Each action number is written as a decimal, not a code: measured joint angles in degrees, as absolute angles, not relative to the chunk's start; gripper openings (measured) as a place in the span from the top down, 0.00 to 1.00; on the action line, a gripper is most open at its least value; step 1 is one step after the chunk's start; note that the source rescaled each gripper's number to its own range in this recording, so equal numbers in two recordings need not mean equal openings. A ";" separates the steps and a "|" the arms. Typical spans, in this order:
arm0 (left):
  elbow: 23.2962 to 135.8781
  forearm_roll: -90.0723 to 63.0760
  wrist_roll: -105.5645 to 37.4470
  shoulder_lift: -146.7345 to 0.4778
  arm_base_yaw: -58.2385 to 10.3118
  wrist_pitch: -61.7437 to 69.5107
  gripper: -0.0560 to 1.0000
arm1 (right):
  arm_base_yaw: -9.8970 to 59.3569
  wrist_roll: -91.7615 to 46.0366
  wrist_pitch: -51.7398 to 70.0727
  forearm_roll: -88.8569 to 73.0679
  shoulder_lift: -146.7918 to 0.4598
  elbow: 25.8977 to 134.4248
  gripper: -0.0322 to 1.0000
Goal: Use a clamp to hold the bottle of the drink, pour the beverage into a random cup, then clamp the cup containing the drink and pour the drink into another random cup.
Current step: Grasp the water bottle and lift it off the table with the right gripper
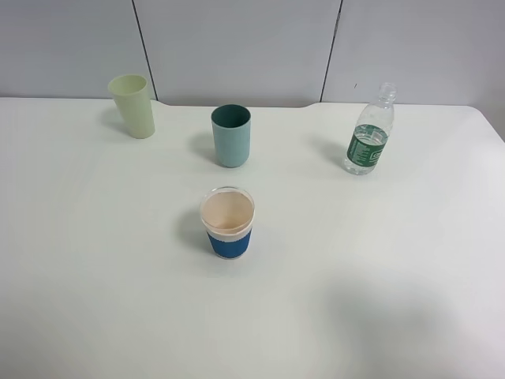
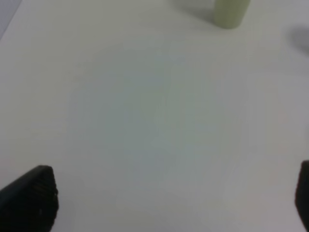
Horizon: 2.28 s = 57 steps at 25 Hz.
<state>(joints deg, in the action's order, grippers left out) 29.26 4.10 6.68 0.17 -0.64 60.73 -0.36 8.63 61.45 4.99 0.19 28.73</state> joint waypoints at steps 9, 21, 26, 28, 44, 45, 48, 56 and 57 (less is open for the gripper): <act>29.26 4.10 6.68 0.17 -0.64 60.73 0.00 | -0.36 8.63 61.45 4.99 0.19 28.73 0.09; 29.26 4.10 6.68 0.17 -0.64 60.73 0.00 | -0.36 8.63 61.45 4.99 0.19 28.73 0.09; 29.26 4.10 6.68 0.17 -0.64 60.73 0.00 | -0.36 8.63 61.45 4.99 0.19 28.73 0.09; 29.26 4.10 6.68 0.17 -0.64 60.73 0.00 | -0.36 8.63 61.45 4.99 0.19 28.73 0.09; 29.26 4.10 6.68 0.17 -0.64 60.73 0.00 | -0.36 8.63 61.45 4.99 0.19 28.73 0.09; 29.26 4.10 6.68 0.17 -0.64 60.73 0.00 | -0.36 8.63 61.45 4.99 0.19 28.73 0.09; 29.26 4.10 6.68 0.17 -0.64 60.73 0.00 | -0.36 8.63 61.45 4.99 0.19 28.73 0.09; 29.26 4.10 6.68 0.17 -0.64 60.73 0.00 | -0.36 8.63 61.45 4.99 0.19 28.73 0.09; 29.26 4.10 6.68 0.17 -0.64 60.73 0.00 | -0.36 8.63 61.45 4.99 0.19 28.73 0.09</act>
